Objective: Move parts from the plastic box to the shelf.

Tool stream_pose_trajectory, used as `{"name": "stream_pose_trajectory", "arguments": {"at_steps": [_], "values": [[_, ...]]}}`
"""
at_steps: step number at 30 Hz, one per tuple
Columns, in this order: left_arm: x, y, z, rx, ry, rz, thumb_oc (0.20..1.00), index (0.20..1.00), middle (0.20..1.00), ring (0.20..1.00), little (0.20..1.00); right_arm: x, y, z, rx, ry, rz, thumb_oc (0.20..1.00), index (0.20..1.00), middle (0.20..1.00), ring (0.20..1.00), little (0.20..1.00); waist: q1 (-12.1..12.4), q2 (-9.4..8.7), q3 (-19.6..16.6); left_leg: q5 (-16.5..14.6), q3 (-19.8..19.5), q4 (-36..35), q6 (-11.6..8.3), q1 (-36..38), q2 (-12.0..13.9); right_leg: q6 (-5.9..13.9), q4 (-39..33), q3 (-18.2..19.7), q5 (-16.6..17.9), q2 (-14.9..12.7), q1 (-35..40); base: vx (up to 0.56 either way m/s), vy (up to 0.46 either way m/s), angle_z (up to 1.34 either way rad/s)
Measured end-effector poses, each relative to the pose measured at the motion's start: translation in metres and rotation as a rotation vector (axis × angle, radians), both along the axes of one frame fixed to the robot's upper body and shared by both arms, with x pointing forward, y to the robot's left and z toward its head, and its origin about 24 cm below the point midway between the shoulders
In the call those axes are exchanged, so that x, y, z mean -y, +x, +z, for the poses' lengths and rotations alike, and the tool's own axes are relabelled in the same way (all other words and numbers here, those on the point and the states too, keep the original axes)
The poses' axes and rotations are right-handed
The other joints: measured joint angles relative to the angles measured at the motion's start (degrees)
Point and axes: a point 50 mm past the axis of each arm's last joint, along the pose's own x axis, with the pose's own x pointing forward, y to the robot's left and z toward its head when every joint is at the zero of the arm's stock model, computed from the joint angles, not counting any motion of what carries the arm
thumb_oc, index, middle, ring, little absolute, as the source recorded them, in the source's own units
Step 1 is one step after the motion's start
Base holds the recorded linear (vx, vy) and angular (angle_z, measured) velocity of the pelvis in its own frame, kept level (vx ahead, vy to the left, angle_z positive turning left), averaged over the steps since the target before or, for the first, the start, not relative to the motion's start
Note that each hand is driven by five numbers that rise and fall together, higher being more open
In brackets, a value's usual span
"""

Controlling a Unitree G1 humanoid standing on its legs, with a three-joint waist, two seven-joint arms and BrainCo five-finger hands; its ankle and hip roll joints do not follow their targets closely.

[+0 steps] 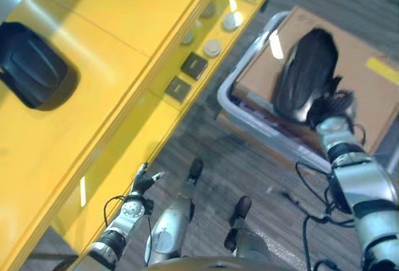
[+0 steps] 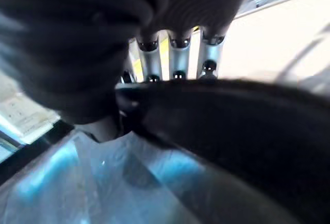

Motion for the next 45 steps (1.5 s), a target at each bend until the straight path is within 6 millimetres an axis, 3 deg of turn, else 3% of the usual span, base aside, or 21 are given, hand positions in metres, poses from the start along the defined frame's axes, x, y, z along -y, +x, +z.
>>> {"name": "stream_pose_trajectory", "arguments": {"at_steps": [4,7,10,13,16,19,24,28,36,45], "values": [[-0.004,0.006,0.021,0.101,-0.036,-0.036,1.000,1.000,1.000,1.000,1.000,0.008,-0.019,-0.029,-0.086,-0.003,-0.025,0.200,0.200,0.200,0.200,0.200,-1.89,-1.18,-1.23,-0.75,0.78,-0.03,-0.38,0.99,0.48,-0.27,0.00,0.98,0.01,0.22,0.48,0.04,-0.053,-0.14],[-0.013,0.009,0.038,0.171,-0.059,-0.037,1.000,1.000,1.000,1.000,1.000,0.002,-0.022,-0.032,-0.079,-0.061,0.040,0.200,0.200,0.200,0.200,0.200,-2.48,-1.62,-1.41,-1.20,2.55,-0.02,0.13,2.64,0.86,-0.32,0.00,2.52,0.34,0.07,1.33,0.04,-0.053,-0.26],[-0.026,0.018,0.067,0.284,-0.065,-0.048,1.000,1.000,1.000,1.000,1.000,-0.017,-0.023,-0.025,-0.049,-0.206,0.190,0.200,0.200,0.200,0.200,0.200,-4.05,-2.00,-1.97,-2.56,4.14,-0.03,0.29,7.30,0.87,-0.26,-0.02,4.18,-0.14,-0.35,5.18,0.08,-0.064,-0.26],[-0.021,0.029,0.105,0.433,-0.115,-0.102,1.000,1.000,1.000,1.000,1.000,-0.032,-0.028,-0.002,-0.001,-0.407,0.340,0.200,0.200,0.200,0.200,0.200,-5.10,-2.91,-4.56,-3.56,4.86,-0.03,0.64,9.42,1.20,-0.55,-0.01,4.87,-0.57,-0.42,6.80,0.09,-0.044,-0.12],[-0.013,0.034,0.116,0.470,-0.169,-0.143,1.000,1.000,1.000,1.000,1.000,-0.040,-0.026,0.022,0.061,-0.527,0.396,0.200,0.200,0.200,0.200,0.200,-6.17,-3.86,-6.54,-4.10,6.13,-0.04,0.45,10.96,1.33,-0.54,-0.03,6.06,-0.75,-0.55,7.86,0.08,-0.045,-0.21],[0.020,0.039,0.138,0.504,-0.450,-0.197,1.000,1.000,1.000,1.000,1.000,-0.058,-0.045,0.072,0.218,-0.726,0.478,0.200,0.200,0.200,0.200,0.200,-9.00,-6.31,-9.14,-5.23,8.06,-0.05,1.00,15.64,1.33,-0.52,-0.01,7.85,-1.74,-0.94,11.59,0.09,-0.066,-0.33],[0.055,0.040,0.136,0.422,-0.681,-0.247,1.000,1.000,1.000,1.000,1.000,-0.074,-0.054,0.094,0.321,-0.825,0.520,0.200,0.200,0.200,0.200,0.200,-11.30,-6.80,-12.20,-6.07,9.15,-0.06,0.68,16.84,2.19,-0.89,-0.02,8.95,-2.03,-0.36,12.08,0.02,-0.031,-0.11],[0.065,0.041,0.139,0.382,-0.773,-0.256,1.000,1.000,1.000,1.000,1.000,-0.093,-0.058,0.103,0.382,-0.893,0.584,0.200,0.200,0.200,0.200,0.200,-11.65,-6.54,-12.64,-6.41,10.82,-0.07,0.35,17.68,2.94,-1.23,-0.03,10.97,-1.87,0.03,11.96,0.01,-0.020,-0.25],[0.089,0.039,0.155,0.363,-0.885,-0.373,1.000,1.000,1.000,1.000,1.000,-0.136,-0.061,0.092,0.387,-0.939,0.812,0.200,0.200,0.200,0.200,0.200,-11.43,-6.24,-13.78,-6.33,10.85,-0.07,0.53,18.38,3.12,-1.34,-0.02,11.08,-1.84,0.21,12.56,0.00,-0.002,-0.01],[0.100,0.036,0.157,0.328,-0.926,-0.430,1.000,1.000,1.000,1.000,1.000,-0.152,-0.059,0.077,0.319,-0.926,0.936,0.200,0.200,0.200,0.200,0.200,-10.25,-6.30,-13.80,-6.32,10.57,-0.06,0.54,18.54,3.00,-1.34,-0.02,10.66,-1.84,0.20,12.97,0.00,0.000,0.01]]}}
